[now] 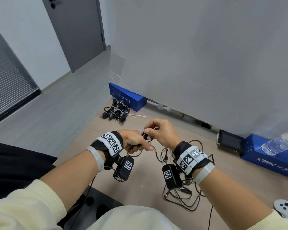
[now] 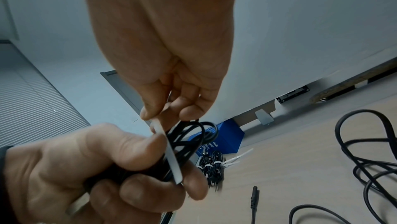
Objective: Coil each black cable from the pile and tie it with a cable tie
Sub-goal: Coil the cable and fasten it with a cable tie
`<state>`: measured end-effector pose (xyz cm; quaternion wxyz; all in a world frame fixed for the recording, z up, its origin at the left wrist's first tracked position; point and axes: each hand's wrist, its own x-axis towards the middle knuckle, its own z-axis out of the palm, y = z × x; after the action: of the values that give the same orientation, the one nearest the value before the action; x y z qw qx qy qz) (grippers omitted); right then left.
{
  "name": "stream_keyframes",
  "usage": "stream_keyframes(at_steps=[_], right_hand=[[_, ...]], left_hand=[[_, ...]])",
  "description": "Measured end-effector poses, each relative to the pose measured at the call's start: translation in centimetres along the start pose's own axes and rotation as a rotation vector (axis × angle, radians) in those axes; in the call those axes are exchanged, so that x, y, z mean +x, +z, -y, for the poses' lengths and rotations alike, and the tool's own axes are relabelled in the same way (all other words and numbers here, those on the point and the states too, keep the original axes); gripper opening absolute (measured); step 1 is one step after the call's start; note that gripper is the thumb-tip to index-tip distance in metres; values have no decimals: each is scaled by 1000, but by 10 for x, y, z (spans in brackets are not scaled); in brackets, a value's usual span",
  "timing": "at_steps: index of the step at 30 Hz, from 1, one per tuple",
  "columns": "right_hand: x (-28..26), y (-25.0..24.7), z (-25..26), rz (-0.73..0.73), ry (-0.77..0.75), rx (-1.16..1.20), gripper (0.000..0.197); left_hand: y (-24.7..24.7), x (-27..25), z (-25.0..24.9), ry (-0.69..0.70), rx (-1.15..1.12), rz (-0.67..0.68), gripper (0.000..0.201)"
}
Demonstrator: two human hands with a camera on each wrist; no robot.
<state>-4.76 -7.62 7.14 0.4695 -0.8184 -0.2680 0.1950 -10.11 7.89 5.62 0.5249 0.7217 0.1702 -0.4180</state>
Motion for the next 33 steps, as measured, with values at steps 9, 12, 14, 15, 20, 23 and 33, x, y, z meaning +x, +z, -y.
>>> stream_keyframes(at_steps=[9,12,14,15,20,23,33], right_hand=[[0,4,-3,-32,14,-17,5],[0,3,-4,-23,33,-23,4],[0,2,-3,-7,78,7,2],[-1,2,-2,4,108,29,3],[1,1,-3,34,214,95,8],[0,-2,-3,64,227,105,8],[-5,-9,5,161,100,-77,10]], left_hand=[[4,0,-3,-64,9,-46,28],[5,1,-3,-83,-3,-32,27],[5,2,-2,-91,-8,-26,26],[6,3,-1,-98,-11,-27,26],[10,6,1,-138,-6,-41,23],[10,6,1,-135,1,-37,21],[9,7,5,-106,-93,21,23]])
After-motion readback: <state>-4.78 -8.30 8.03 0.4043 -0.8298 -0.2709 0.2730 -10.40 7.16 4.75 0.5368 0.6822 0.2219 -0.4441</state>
